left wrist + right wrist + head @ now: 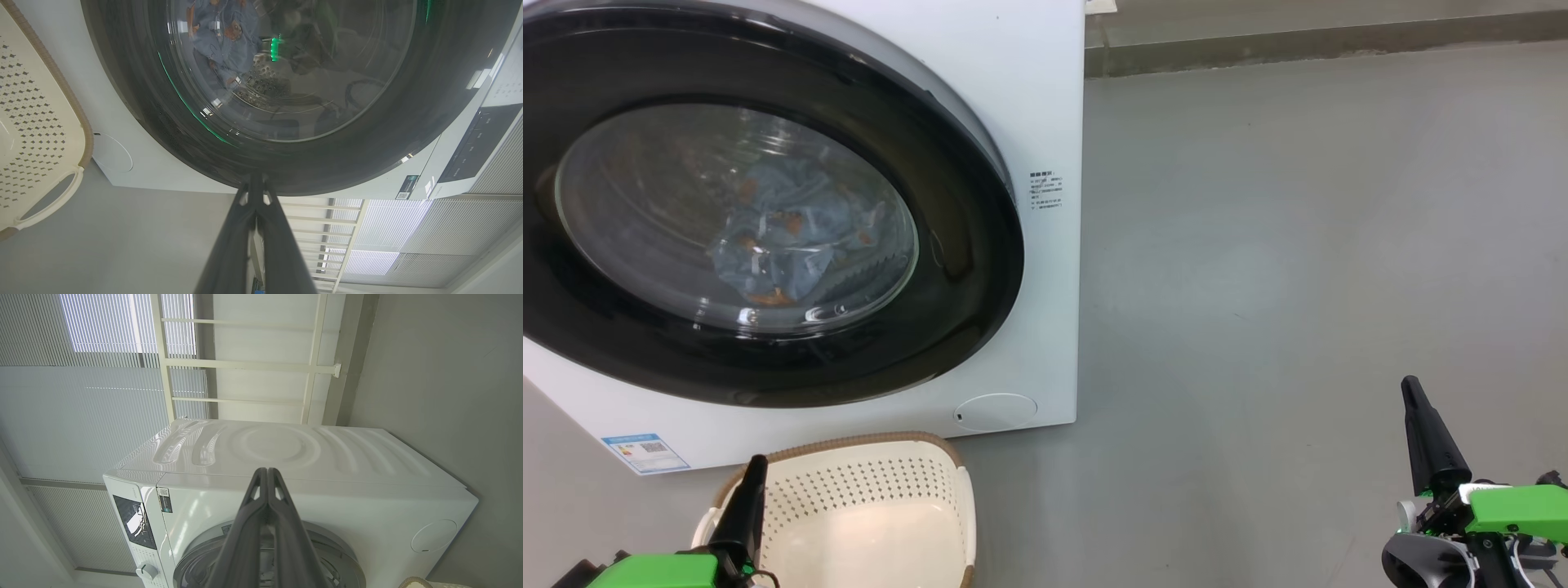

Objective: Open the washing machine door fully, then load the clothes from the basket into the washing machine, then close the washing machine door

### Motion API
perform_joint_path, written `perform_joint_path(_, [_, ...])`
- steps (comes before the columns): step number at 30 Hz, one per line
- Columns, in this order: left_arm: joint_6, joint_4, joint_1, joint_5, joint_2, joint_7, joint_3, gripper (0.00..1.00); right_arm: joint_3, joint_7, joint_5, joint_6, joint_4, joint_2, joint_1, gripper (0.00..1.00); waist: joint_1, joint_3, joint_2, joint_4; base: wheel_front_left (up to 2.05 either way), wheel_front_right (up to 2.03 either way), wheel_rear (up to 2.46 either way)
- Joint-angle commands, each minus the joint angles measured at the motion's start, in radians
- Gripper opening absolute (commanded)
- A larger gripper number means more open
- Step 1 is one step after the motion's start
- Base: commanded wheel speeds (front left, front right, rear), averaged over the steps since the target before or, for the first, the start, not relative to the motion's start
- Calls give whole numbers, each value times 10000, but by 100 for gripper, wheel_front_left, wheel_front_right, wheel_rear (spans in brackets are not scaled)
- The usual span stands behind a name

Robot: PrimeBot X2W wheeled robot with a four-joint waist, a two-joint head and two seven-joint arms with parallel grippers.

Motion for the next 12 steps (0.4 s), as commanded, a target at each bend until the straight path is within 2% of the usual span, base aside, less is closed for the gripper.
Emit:
perform_joint_path(1, [40,-205,-441,81,145,61,353,0,168,65,-7,12,-289,-54,-59,0,0,0,-1,0,0,0,0])
perform_joint_path(12, [40,-205,-442,91,137,69,364,0,164,68,-10,12,-289,-52,-60,0,0,0,-1,0,0,0,0])
